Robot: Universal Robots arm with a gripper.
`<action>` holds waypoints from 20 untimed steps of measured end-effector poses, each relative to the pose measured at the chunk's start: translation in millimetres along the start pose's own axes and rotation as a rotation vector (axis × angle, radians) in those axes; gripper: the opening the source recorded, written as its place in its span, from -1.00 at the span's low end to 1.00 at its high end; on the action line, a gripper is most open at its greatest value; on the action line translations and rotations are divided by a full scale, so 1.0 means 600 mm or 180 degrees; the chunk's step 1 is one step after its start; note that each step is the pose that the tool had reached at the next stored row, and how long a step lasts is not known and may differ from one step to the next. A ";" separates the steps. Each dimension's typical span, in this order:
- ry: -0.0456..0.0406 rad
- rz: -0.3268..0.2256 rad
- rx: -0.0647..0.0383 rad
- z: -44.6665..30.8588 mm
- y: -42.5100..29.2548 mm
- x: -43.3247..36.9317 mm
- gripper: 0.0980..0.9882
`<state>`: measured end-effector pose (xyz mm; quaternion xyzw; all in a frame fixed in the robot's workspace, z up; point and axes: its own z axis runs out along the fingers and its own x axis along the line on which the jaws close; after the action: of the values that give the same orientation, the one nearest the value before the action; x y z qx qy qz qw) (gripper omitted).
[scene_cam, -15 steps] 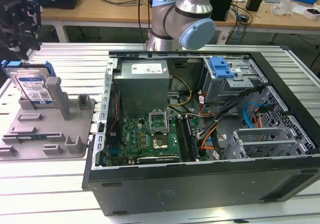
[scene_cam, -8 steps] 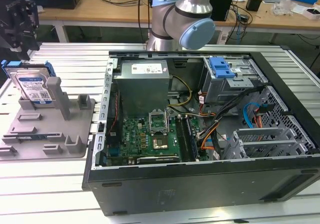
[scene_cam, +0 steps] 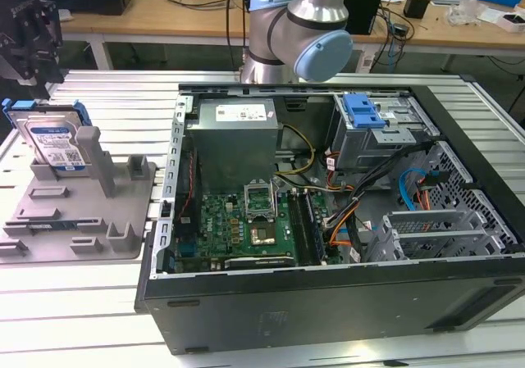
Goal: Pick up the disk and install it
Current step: 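Pick up the disk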
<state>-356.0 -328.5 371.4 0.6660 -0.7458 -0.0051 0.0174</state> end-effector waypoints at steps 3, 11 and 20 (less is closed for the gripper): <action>-0.0001 -0.0016 0.0009 0.000 0.002 0.000 -0.14; -0.0008 -0.0176 0.0034 0.001 0.003 0.000 -0.14; -0.0008 -0.0182 0.0043 0.007 0.031 -0.031 -0.14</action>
<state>-372.4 -307.7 367.4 0.6871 -0.7265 -0.0015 0.0118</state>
